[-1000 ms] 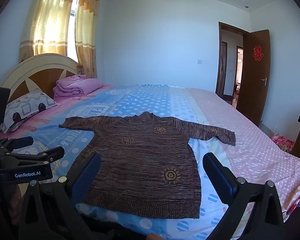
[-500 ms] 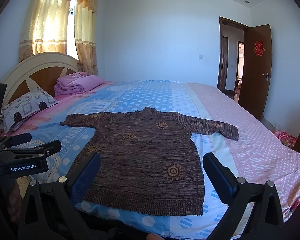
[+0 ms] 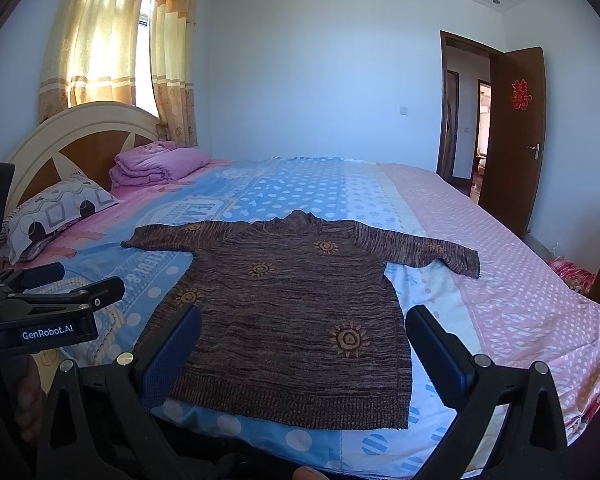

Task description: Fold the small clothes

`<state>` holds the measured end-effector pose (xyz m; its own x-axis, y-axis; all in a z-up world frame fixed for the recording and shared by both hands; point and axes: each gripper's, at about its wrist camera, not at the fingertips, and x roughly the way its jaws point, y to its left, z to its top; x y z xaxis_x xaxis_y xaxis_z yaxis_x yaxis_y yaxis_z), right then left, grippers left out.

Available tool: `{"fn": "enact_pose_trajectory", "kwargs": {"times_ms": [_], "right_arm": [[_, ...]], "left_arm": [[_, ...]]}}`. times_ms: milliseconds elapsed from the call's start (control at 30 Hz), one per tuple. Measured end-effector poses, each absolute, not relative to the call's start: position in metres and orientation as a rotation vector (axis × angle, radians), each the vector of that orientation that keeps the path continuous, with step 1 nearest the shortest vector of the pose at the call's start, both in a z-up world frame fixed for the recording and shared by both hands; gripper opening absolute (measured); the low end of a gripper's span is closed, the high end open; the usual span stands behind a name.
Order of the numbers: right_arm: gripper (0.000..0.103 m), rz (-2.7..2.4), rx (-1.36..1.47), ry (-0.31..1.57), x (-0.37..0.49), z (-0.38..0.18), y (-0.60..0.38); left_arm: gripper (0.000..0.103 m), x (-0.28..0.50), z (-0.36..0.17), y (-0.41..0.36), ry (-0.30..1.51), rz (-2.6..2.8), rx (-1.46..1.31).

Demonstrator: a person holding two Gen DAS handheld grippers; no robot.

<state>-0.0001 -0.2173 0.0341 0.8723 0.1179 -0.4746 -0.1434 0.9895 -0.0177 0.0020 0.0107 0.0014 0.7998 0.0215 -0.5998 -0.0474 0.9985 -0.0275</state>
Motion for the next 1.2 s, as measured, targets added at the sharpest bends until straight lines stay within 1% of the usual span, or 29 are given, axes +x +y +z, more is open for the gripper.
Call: {"fn": "enact_pose_trajectory", "kwargs": {"times_ms": [1200], "right_arm": [[0.102,0.154,-0.053,0.528,0.0036,0.0261,-0.2152]], "left_arm": [[0.103,0.0056,-0.0067,0.0115,0.667,0.034,-0.039]]}}
